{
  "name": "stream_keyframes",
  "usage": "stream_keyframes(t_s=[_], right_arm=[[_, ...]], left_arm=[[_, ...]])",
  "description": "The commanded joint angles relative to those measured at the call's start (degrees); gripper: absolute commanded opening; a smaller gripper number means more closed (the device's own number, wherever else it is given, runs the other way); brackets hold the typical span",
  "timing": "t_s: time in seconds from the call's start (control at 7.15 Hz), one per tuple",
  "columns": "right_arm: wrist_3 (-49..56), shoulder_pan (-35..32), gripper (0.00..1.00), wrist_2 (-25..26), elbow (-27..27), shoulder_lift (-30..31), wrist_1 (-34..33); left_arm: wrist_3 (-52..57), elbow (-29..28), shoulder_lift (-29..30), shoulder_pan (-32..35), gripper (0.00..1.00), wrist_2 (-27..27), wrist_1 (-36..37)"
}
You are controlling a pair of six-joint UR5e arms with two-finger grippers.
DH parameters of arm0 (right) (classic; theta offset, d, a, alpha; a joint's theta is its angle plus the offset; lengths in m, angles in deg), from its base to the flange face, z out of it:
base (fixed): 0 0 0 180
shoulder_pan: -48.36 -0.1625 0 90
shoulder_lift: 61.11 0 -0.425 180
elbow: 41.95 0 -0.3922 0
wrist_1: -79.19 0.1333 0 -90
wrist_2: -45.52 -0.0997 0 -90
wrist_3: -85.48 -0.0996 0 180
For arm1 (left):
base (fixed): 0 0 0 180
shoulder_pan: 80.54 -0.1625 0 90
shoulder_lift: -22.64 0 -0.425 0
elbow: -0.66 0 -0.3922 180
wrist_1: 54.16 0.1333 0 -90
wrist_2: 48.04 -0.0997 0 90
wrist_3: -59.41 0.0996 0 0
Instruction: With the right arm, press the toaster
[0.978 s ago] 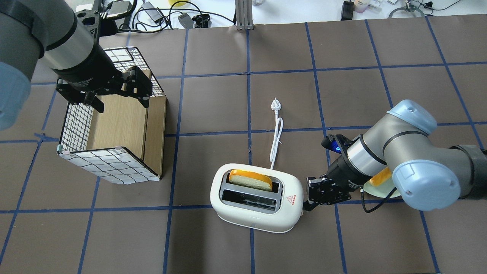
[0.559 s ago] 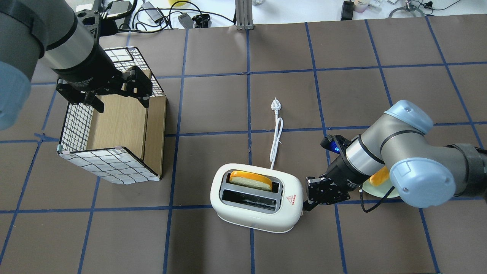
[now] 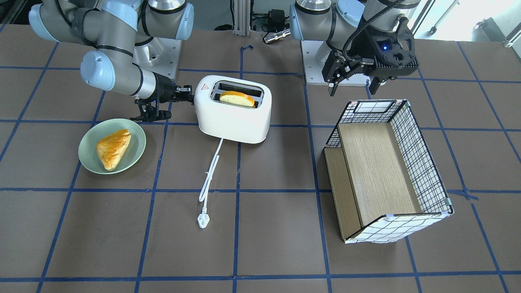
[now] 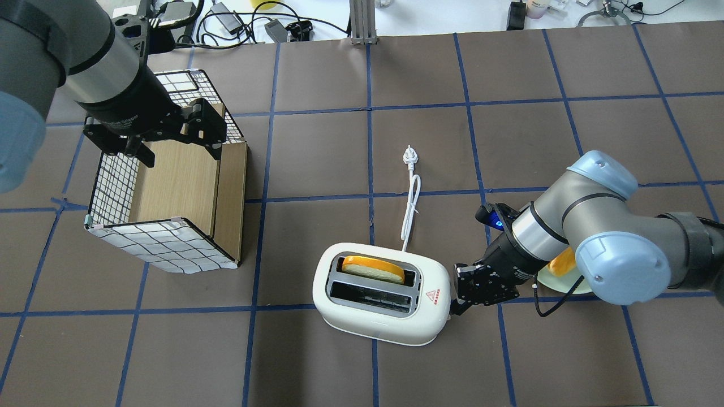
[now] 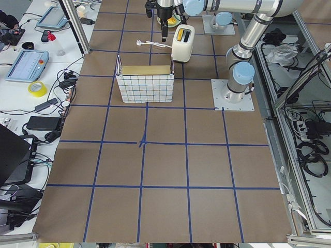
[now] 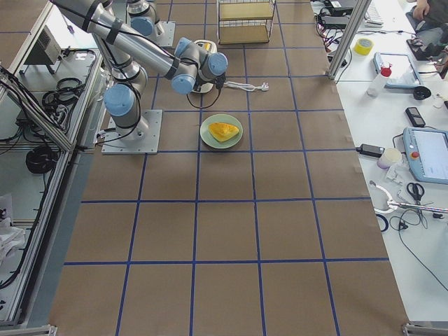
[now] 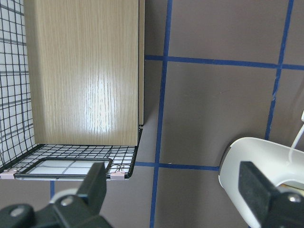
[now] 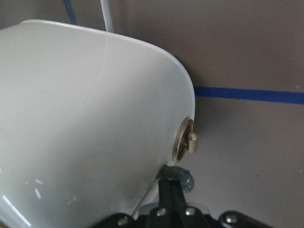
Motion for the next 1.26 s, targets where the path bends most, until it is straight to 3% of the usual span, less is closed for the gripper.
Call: stream_keyframes(t_s=[0.0,0.42,0.7,0.98,1.12], right_arm=[[-7.9,0.1,0.0,3.0,-5.2,2.9,1.7],[-12.0,-0.2,0.0,7.5,-24.3,3.4,19.5],[-14.3,-0.4,0.0,13.9,-34.0,3.6,21.1],[-12.9,-0.6,0.0,18.9,-39.1,3.1,21.1],[-10.2,-0.8,0.68,20.5,-40.0,2.6,18.9]], left_arm=[[0.0,0.0,0.0,0.0,1.0,0.0,0.0],[0.0,0.0,0.0,0.0,1.0,0.0,0.0],[0.0,0.0,0.0,0.0,1.0,0.0,0.0],[0.0,0.0,0.0,0.0,1.0,0.0,0.0],[0.0,0.0,0.0,0.0,1.0,0.0,0.0]])
